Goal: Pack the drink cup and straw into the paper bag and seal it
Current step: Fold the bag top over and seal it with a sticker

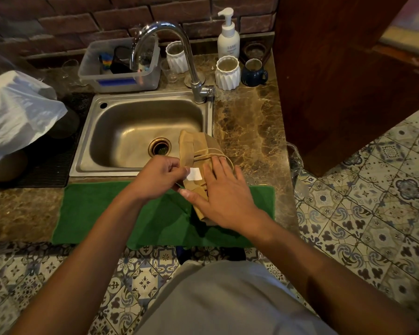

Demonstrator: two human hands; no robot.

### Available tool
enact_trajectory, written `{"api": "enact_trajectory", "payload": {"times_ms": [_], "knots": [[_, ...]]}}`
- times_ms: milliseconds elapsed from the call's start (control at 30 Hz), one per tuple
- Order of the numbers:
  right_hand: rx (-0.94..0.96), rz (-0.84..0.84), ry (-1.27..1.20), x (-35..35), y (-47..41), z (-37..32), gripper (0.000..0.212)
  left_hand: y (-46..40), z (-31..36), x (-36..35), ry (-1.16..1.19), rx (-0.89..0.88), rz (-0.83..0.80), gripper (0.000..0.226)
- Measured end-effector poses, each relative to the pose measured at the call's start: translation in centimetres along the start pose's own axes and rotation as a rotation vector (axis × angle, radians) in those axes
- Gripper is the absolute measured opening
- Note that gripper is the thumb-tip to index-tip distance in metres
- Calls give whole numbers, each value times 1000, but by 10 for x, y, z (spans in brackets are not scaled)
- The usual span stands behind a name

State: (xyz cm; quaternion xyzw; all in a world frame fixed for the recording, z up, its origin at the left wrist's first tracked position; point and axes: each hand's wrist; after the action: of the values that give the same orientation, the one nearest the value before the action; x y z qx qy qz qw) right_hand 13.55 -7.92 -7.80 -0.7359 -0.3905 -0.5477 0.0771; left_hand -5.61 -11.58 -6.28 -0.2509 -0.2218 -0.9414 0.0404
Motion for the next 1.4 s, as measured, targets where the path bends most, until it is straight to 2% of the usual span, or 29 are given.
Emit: {"api": "enact_trajectory", "payload": {"times_ms": [167, 400, 533, 633, 800, 933, 1067, 1167, 1267, 1400], "knots": [[101, 43, 6, 2, 14, -11, 110, -4, 4, -3, 38, 7, 5, 25], [64, 22, 0, 5, 17, -3, 111, -2, 2, -3, 80, 47, 19, 22], [142, 17, -29, -2, 22, -11, 89, -3, 5, -3, 65, 46, 7, 23], [125, 13, 1, -5, 22, -9, 87, -1, 5, -3, 46, 53, 4, 24], [84, 17, 22, 3, 21, -4, 107, 2, 8, -2, 52, 60, 20, 22], [146, 14, -6, 4, 27, -13, 93, 2, 11, -5, 23, 30, 9, 25], [58, 2, 11, 0, 25, -4, 95, 5, 8, -3, -6, 25, 18, 24], [79, 30, -29, 0, 27, -4, 99, 6, 10, -3, -1, 17, 7, 24], [112, 7, -37, -1, 29, -11, 97, 4, 10, -3, -6, 11, -2, 25], [35, 15, -53, 6, 27, 1, 91, 7, 12, -1, -45, -13, -4, 24]]}}
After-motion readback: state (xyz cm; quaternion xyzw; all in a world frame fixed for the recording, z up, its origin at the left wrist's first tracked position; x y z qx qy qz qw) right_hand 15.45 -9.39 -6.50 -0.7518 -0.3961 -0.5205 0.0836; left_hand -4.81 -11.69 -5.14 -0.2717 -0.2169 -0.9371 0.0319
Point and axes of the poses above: each hand's wrist, its own y-axis away from the middle knuckle, its own x-axis out of the back of the hand, z = x × y, and after that the axes turned 1 degree about -x, right-handed
